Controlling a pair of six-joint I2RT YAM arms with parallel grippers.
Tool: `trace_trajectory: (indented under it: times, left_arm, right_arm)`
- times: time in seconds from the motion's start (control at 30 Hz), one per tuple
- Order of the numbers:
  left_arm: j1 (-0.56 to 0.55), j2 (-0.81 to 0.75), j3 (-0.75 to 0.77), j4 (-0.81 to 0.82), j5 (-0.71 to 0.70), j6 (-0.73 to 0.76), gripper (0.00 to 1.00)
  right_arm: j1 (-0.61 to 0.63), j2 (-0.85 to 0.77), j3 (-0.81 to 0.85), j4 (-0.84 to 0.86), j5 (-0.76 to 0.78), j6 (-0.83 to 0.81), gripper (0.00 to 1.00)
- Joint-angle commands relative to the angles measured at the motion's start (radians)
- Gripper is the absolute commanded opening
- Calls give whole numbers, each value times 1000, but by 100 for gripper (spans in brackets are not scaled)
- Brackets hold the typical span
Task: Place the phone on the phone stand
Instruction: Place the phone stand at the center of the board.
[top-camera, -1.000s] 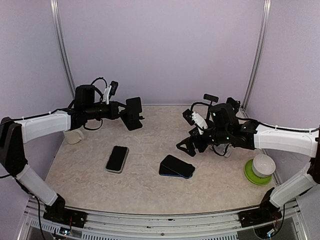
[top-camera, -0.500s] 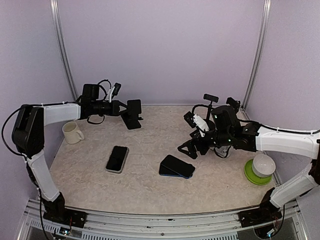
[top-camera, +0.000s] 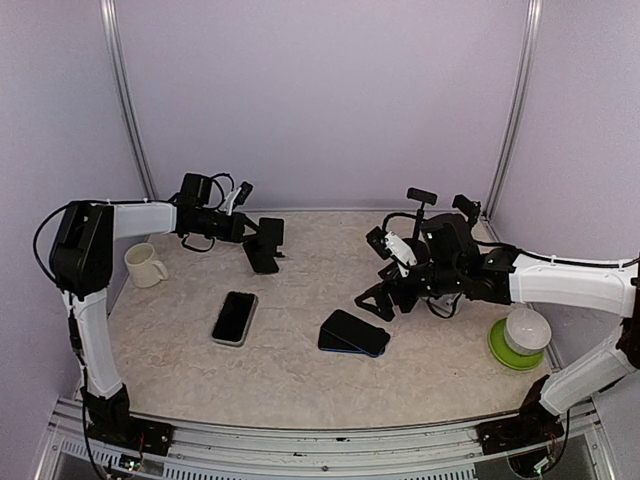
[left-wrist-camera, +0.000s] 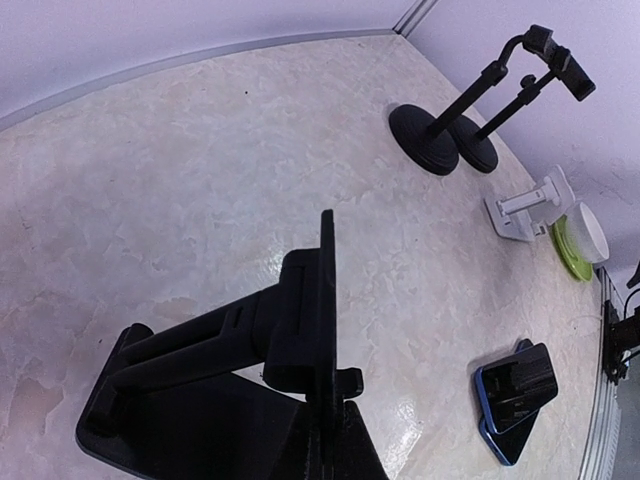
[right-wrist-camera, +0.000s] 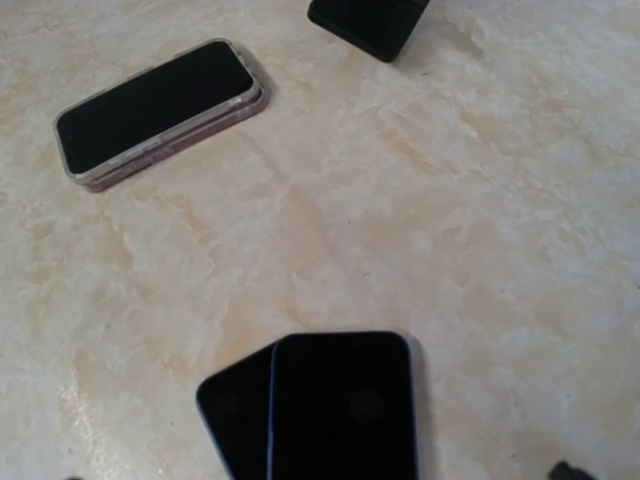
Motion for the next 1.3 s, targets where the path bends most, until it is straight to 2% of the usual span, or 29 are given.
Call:
trace_trajectory:
  times: [0.0, 0.17, 0.37, 0.57, 0.93, 1.13, 1.27]
  left_arm:
    - [4, 15, 46, -44, -12, 72, 0]
    - [19, 38, 79, -107, -40, 117, 0]
    - [37, 41, 75, -110, -57, 123, 0]
    - [39, 50, 69, -118, -58, 127, 5]
    - [48, 51, 48, -112, -92, 88, 15]
    - [49, 19, 13, -102, -141, 51, 27]
    - [49, -16, -22, -86, -182, 22, 30]
  right_arm:
    - [-6, 22, 12, 9, -16, 14, 100]
    - [-5, 38, 13, 15, -25, 23, 100]
    - [-5, 48, 18, 13, -34, 28, 100]
    - [-5, 42, 14, 11, -34, 31, 100]
    - [-5, 22, 3, 7, -24, 32, 100]
    - [-5, 23, 12, -3, -14, 27, 100]
    - [-5, 24, 25, -13, 13, 25, 100]
